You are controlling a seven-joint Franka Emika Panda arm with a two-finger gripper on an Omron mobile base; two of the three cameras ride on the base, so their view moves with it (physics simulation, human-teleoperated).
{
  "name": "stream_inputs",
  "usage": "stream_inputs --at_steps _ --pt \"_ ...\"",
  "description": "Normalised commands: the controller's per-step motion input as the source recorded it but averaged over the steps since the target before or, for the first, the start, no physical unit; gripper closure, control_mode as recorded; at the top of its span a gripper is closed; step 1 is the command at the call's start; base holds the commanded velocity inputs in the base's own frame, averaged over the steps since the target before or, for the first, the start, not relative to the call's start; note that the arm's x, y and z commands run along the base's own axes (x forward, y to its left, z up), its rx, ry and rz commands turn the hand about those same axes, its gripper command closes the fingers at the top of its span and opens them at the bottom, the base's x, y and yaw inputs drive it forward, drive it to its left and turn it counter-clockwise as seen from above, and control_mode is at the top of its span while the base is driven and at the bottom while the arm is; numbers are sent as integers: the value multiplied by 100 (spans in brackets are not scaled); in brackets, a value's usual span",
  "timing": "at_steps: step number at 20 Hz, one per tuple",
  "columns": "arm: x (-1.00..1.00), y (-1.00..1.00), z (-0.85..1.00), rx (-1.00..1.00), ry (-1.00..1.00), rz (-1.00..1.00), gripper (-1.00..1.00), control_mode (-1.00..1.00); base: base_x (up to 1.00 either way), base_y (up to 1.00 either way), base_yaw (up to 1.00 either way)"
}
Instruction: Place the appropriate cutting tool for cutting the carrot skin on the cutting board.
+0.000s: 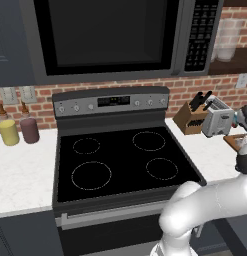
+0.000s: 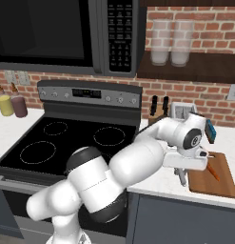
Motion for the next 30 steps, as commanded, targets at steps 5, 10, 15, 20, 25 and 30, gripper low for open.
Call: stream_inputs --at_steps 5,10,15,20,25,30 --pt "52 -1 -21 2 0 0 100 -100 0 0 0" --pt "34 -17 -19 0 -1 0 100 -100 0 0 0" --pt "27 -20 -28 0 -5 -1 100 -100 0 0 0" --pt "3 -21 -49 -3 -13 -5 100 -100 0 0 0" --pt "2 -40 -41 -1 -7 -6 100 -100 0 0 0" --pt "8 -36 -23 -2 -2 -6 100 -100 0 0 0"
